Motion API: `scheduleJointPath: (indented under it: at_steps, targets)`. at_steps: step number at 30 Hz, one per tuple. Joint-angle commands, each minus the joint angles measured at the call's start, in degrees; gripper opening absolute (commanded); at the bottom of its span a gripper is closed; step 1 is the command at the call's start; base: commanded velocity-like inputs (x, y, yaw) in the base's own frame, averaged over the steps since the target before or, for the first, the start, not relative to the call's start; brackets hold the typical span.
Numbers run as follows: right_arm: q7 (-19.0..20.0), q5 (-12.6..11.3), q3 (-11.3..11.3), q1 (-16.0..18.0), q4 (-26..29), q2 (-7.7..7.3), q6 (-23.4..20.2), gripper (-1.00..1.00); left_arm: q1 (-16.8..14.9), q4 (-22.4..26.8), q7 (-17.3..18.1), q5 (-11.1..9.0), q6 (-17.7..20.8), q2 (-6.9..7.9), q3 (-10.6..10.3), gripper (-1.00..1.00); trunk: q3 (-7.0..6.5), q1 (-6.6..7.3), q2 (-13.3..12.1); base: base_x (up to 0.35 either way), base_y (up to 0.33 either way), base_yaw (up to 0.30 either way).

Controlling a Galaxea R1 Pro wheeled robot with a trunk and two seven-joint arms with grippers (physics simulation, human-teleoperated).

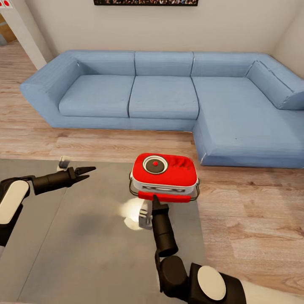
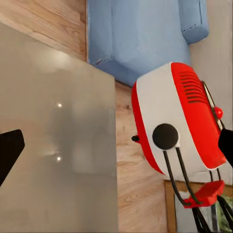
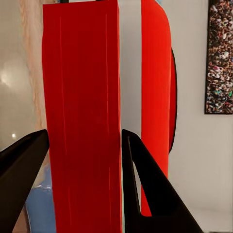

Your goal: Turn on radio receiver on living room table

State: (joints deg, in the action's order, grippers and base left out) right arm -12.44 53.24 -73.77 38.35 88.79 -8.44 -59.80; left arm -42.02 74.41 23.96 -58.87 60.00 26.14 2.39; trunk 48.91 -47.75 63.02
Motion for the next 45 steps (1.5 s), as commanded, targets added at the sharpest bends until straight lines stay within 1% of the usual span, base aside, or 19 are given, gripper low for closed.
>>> scheduleJointPath:
  at_steps: [1, 3, 5, 7, 9, 11, 20, 24, 26, 27, 30, 32, 34, 35, 39, 44, 45]
  targets:
    - [-0.1, 1.6, -0.1, 0.0, 0.0, 0.12, -0.2, -1.00, 0.0, -0.1, -0.1, -0.3, 0.0, -0.02, -0.1, 1.00, 0.00, 0.00, 0.0, 0.000, 0.000, 0.000]
    - [-0.1, 1.6, -0.8, 0.0, 0.1, 0.51, -0.2, -1.00, 0.0, -0.2, -1.6, -1.1, 0.0, -0.08, -0.3, 1.00, 0.00, 0.00, 0.0, 0.000, 0.000, 0.000]
    - [-0.1, 1.7, -2.2, 0.0, 0.2, 0.65, -0.2, -1.00, 0.0, -0.2, -4.3, -1.5, 0.0, -0.22, -0.8, 1.00, 0.00, 0.00, 0.0, 0.000, 0.000, 0.000]
    - [0.0, 1.7, -2.8, 0.0, 0.2, 0.66, -0.2, -1.00, 0.0, -0.2, -5.6, -2.2, 0.0, -0.30, -1.0, 1.00, 0.00, 0.00, 0.0, 0.000, 0.000, 0.000]
    - [0.0, 1.6, -3.3, 0.0, 0.3, 0.69, -0.2, -1.00, 0.0, -0.2, -6.4, -3.7, 0.0, -0.38, -1.4, 1.00, 0.00, 0.00, 0.0, 0.000, 0.000, 0.000]
    - [0.1, 1.4, -4.0, 0.0, 0.3, 0.71, -0.2, -1.00, 0.0, -0.3, -7.0, -5.7, 0.0, -0.39, -1.8, 1.00, 0.00, 0.00, 0.0, 0.000, 0.000, 0.000]
    - [0.2, 1.2, -4.4, 0.0, 0.2, 0.24, -0.2, -1.00, 0.0, -0.3, -7.1, -6.1, 0.0, -0.31, -1.9, 1.00, 0.00, 0.00, 0.0, 0.000, 0.000, 0.000]
    - [0.1, 1.2, -5.4, -0.1, 0.2, 0.20, -0.2, -1.00, 0.0, -0.2, -7.1, -6.1, 0.0, -0.29, -1.9, 1.00, 0.00, 0.00, 0.0, 0.000, 0.000, 0.000]
    - [0.1, 1.2, -6.4, 0.0, 0.1, 0.19, -0.2, -1.00, 0.0, -0.2, -7.1, -6.2, 0.0, -0.27, -1.9, 1.00, 0.00, 0.00, 0.0, 0.000, 0.000, 0.000]
    - [0.1, 1.2, -6.4, 0.0, 0.1, 0.19, -0.2, -1.00, 0.0, -0.2, -7.1, -6.2, 0.0, -0.27, -1.9, 1.00, 0.00, 0.00, 0.0, 0.000, 0.000, 0.000]
    - [0.0, 1.2, -8.3, 0.0, 0.0, 0.24, -0.2, -1.00, 0.0, 0.0, -7.1, -6.8, 0.0, -0.42, -1.9, 1.00, 0.00, 0.00, 0.0, 0.000, 0.000, 0.000]
    - [0.0, 1.2, -9.7, -0.1, -0.1, 0.26, -0.2, -1.00, 0.0, 0.3, -7.1, -7.8, 0.0, -0.62, -1.9, 1.00, 0.00, 0.00, 0.0, 0.000, 0.000, 0.000]
    - [0.0, 1.2, -10.6, -0.1, -0.1, 0.28, -0.2, -1.00, 0.0, 0.7, -7.1, -8.6, 0.0, -0.70, -1.9, 1.00, 0.00, 0.00, 0.0, 0.000, 0.000, 0.000]
    - [0.0, 1.2, -11.0, -0.4, -0.1, 0.29, -0.2, -1.00, 0.0, 1.0, -7.1, -8.9, 0.0, -0.71, -1.9, 1.00, 0.00, 0.00, 0.0, 0.000, 0.000, 0.000]
    - [-0.1, 1.5, -11.7, -4.6, -1.4, 0.58, -0.2, -1.00, 0.0, 2.4, -7.1, -9.4, 0.0, -0.59, -1.9, 1.00, 0.00, 0.00, 0.0, 0.000, 0.000, 0.000]
    - [-0.2, 1.6, -11.9, -6.3, -3.8, 0.93, -0.2, -1.00, 0.0, 4.6, -7.1, -9.5, 0.0, -0.64, -2.0, 1.00, 0.00, 0.00, 0.0, 0.000, 0.000, 0.000]
    - [-0.2, 1.7, -11.9, -6.4, -4.1, 0.98, -0.2, -1.00, 0.0, 5.0, -7.1, -9.6, 0.0, -0.69, -2.5, 1.00, 0.00, 0.00, 0.0, 0.000, 0.000, 0.000]
